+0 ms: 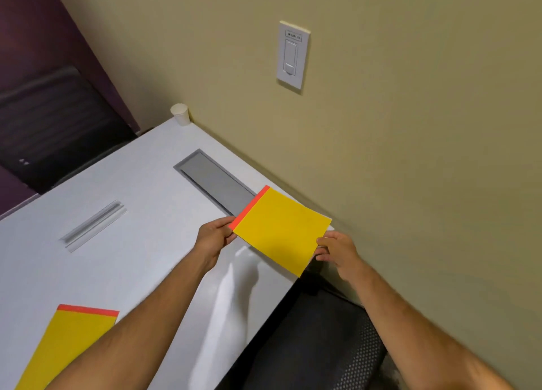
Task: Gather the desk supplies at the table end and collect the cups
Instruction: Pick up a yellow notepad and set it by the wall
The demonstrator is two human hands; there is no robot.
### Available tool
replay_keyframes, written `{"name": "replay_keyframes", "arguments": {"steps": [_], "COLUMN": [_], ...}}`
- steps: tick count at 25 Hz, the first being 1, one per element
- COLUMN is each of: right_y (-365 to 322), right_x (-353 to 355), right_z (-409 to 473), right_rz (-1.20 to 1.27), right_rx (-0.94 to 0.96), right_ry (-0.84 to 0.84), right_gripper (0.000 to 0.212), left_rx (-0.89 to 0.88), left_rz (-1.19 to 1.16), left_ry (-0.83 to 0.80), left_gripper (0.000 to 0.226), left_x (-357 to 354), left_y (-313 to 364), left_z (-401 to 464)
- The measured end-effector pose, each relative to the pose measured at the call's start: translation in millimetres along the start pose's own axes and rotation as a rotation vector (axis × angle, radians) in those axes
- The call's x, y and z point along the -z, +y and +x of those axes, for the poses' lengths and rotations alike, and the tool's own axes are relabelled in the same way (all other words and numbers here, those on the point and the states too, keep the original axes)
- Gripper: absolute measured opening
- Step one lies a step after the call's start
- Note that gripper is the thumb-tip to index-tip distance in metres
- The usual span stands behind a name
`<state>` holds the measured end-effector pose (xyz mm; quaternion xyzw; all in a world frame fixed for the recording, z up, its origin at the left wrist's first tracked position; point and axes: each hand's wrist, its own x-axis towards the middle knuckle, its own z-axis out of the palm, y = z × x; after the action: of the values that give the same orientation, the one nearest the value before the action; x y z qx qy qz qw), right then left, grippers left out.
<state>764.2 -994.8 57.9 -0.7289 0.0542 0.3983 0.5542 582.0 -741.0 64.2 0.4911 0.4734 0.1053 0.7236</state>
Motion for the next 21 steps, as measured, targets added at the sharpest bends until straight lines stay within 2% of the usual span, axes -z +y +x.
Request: {"name": "replay_keyframes", "arguments": {"steps": [8, 11, 14, 17, 21], "right_y": [22, 30, 38, 45, 49], "right_x": [6, 8, 9, 13, 15], "right_z": [108, 136, 152, 167, 185], "right_rz": [-0.047, -0.051, -0.036, -0.011, 0.026], "right_rx": [-0.132, -0.152, -0.144, -0.152, -0.179], "right_ry": [0.051, 0.068, 0.095, 0.114, 0.16], "right_gripper": [0.012, 0.005, 0.011, 0.006, 0.014], "left_rx": [0.056, 0.076, 0.073, 0.083, 0.091], "left_rz": [0.19, 0.247, 0.263, 0.243, 0.224], "left_ry": [0.073, 0.116, 0.15, 0.208, 0.263], "left_gripper": [0.028, 0.027, 0.026, 0.025, 0.029], "left_x": [-41, -55, -69, -78, -83], "left_y": [-23, -38, -48, -55, -64], "left_z": [97, 125, 146, 165, 187]}}
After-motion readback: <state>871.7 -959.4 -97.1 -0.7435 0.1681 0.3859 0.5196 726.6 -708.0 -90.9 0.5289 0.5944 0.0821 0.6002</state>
